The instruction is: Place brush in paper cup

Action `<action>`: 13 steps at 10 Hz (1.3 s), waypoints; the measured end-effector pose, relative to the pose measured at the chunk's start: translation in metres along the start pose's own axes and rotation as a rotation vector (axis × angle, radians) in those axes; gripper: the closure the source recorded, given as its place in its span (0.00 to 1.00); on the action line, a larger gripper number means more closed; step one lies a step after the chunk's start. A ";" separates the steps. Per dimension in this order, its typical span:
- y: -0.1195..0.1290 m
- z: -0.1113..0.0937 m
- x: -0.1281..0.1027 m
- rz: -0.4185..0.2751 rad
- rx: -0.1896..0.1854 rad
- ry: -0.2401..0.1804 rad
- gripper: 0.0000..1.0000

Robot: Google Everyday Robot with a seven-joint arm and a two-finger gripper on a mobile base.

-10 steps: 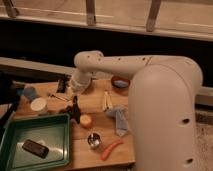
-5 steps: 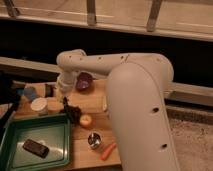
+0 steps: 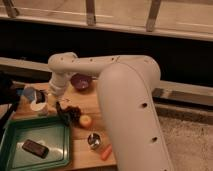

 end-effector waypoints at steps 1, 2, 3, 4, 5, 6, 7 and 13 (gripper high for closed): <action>0.006 0.003 -0.003 -0.016 -0.006 0.010 1.00; 0.008 0.004 -0.004 -0.019 -0.009 0.007 1.00; 0.005 0.003 -0.003 -0.015 -0.005 0.008 1.00; 0.006 0.003 -0.003 -0.016 -0.006 0.008 1.00; 0.006 0.003 -0.003 -0.017 -0.006 0.008 1.00; 0.007 0.004 -0.004 -0.018 -0.007 0.008 1.00; 0.006 0.005 -0.004 -0.022 -0.010 0.008 1.00; 0.002 0.012 -0.014 -0.045 0.007 0.064 1.00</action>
